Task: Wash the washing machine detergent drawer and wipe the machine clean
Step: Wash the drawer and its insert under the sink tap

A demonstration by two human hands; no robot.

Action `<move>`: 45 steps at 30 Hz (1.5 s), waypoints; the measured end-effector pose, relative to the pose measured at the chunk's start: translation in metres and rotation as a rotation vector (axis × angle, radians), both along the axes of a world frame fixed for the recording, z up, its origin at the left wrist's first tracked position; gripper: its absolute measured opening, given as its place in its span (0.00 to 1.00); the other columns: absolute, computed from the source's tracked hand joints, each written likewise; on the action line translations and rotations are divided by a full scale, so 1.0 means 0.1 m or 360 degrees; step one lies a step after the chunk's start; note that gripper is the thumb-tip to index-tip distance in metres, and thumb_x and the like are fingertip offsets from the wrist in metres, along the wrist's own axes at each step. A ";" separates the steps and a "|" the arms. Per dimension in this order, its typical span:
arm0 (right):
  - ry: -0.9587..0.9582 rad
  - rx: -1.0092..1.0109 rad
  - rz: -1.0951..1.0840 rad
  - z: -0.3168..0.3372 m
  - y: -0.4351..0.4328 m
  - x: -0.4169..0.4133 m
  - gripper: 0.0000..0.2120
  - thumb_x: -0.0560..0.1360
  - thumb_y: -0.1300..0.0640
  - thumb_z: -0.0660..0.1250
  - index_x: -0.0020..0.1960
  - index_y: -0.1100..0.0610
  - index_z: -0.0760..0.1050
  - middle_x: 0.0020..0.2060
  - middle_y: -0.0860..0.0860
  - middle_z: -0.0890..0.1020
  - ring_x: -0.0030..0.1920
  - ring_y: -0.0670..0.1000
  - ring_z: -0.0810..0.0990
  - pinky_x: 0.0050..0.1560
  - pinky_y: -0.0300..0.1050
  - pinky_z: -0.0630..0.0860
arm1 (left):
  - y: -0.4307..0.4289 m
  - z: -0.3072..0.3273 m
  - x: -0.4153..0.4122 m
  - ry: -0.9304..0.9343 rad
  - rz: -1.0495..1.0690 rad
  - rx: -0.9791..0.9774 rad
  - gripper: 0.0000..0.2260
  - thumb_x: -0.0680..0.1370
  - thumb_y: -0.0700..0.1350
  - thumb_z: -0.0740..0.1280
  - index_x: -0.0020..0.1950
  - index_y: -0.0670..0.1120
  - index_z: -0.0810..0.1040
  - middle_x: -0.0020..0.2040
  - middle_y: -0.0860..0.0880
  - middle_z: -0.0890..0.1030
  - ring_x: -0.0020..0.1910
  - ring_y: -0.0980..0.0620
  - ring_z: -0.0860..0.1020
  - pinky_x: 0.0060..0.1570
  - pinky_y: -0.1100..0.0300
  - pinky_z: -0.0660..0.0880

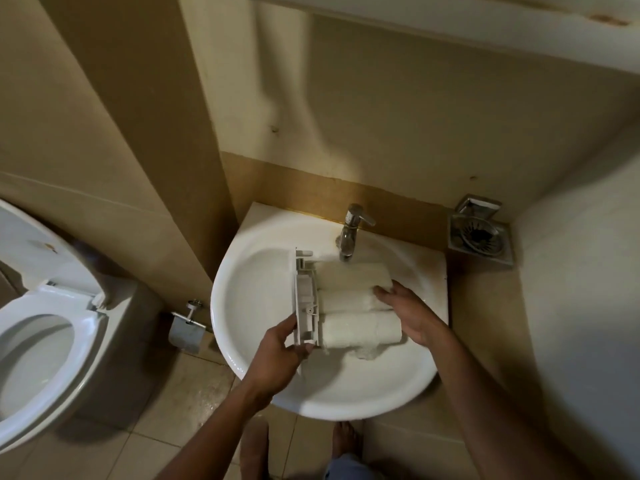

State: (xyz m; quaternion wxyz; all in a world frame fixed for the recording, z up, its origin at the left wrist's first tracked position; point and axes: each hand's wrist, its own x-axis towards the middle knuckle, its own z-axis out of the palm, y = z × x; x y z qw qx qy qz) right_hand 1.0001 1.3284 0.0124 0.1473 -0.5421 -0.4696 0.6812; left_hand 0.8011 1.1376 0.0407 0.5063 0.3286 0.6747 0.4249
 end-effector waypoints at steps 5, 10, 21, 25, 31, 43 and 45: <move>-0.0053 0.0165 0.0044 0.03 0.04 -0.13 0.23 0.79 0.48 0.67 0.72 0.51 0.70 0.67 0.48 0.76 0.68 0.50 0.73 0.73 0.54 0.66 | 0.09 -0.05 -0.04 -0.0004 0.0112 -0.0040 0.21 0.81 0.35 0.66 0.69 0.56 0.77 0.59 0.60 0.83 0.57 0.64 0.80 0.54 0.60 0.80; -0.0029 0.0142 0.0142 0.34 -0.03 -0.17 0.30 0.75 0.41 0.69 0.73 0.48 0.65 0.69 0.45 0.71 0.67 0.48 0.71 0.72 0.52 0.66 | 0.18 0.10 -0.17 -0.0090 0.0351 -0.0150 0.12 0.84 0.42 0.60 0.53 0.45 0.84 0.49 0.41 0.86 0.54 0.35 0.82 0.56 0.34 0.78; 0.0320 -0.0492 -0.0073 0.71 -0.08 0.01 0.21 0.73 0.44 0.71 0.59 0.57 0.80 0.54 0.58 0.82 0.56 0.59 0.81 0.66 0.57 0.72 | 0.18 0.50 -0.38 -0.0380 0.0546 -0.0031 0.20 0.79 0.66 0.59 0.60 0.55 0.80 0.59 0.52 0.84 0.58 0.52 0.80 0.68 0.45 0.64; 0.0420 -0.0477 -0.0198 0.67 -0.11 0.00 0.20 0.68 0.53 0.75 0.58 0.57 0.79 0.49 0.56 0.84 0.53 0.55 0.82 0.57 0.51 0.78 | 0.20 0.47 -0.35 -0.0380 0.0197 -0.0155 0.25 0.74 0.66 0.67 0.63 0.52 0.81 0.62 0.51 0.83 0.62 0.48 0.79 0.68 0.41 0.70; 0.0755 -0.0598 -0.0255 0.58 -0.11 0.13 0.34 0.59 0.60 0.84 0.61 0.63 0.76 0.58 0.64 0.81 0.60 0.67 0.79 0.61 0.61 0.75 | 0.62 0.50 -0.33 0.0110 0.0286 -0.0287 0.22 0.83 0.58 0.58 0.57 0.41 0.80 0.52 0.41 0.82 0.48 0.43 0.82 0.35 0.53 0.82; -0.0678 -0.0303 0.0074 0.12 -0.22 -0.07 0.25 0.80 0.38 0.58 0.63 0.59 0.66 0.46 0.63 0.81 0.25 0.54 0.81 0.30 0.41 0.77 | 1.24 0.29 -0.44 -0.0129 0.0104 -0.0522 0.35 0.80 0.69 0.53 0.65 0.39 0.77 0.59 0.41 0.79 0.53 0.44 0.77 0.53 0.52 0.72; -0.0761 -0.0162 -0.0053 0.02 -0.19 -0.11 0.17 0.82 0.47 0.59 0.57 0.62 0.70 0.40 0.61 0.81 0.27 0.57 0.81 0.36 0.50 0.79 | 1.26 0.22 -0.38 -0.0168 0.0079 -0.0500 0.34 0.80 0.69 0.53 0.67 0.42 0.78 0.60 0.43 0.79 0.54 0.45 0.76 0.53 0.53 0.71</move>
